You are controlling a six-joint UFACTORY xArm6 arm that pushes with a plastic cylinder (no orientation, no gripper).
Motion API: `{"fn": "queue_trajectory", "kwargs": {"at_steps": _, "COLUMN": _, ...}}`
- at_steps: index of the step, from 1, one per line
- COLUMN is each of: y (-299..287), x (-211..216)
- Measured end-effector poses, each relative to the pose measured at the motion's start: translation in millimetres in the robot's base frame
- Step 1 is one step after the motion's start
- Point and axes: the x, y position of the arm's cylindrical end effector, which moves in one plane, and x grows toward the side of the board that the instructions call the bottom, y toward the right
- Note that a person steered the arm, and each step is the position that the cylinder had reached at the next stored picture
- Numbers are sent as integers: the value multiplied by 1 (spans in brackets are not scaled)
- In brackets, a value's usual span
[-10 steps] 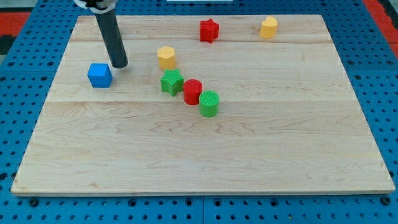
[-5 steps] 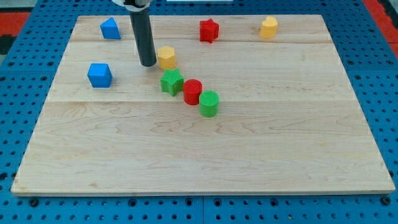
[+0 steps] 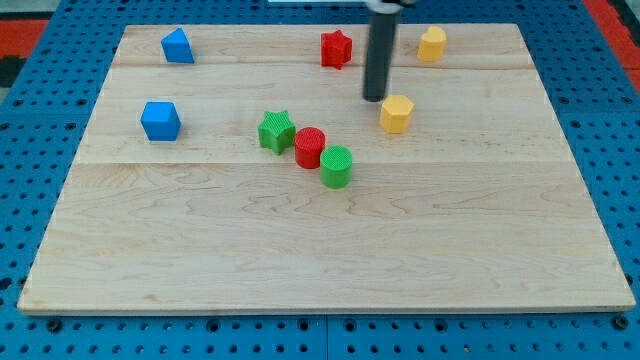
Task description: Move the yellow hexagon to the bottom of the yellow heart
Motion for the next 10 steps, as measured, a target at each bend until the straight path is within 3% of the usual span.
{"fn": "queue_trajectory", "kwargs": {"at_steps": 1, "y": -22, "x": 1}}
{"fn": "queue_trajectory", "kwargs": {"at_steps": 4, "y": 105, "x": 34}}
{"fn": "queue_trajectory", "kwargs": {"at_steps": 6, "y": 50, "x": 14}}
{"fn": "queue_trajectory", "kwargs": {"at_steps": 9, "y": 109, "x": 39}}
{"fn": "queue_trajectory", "kwargs": {"at_steps": 10, "y": 75, "x": 39}}
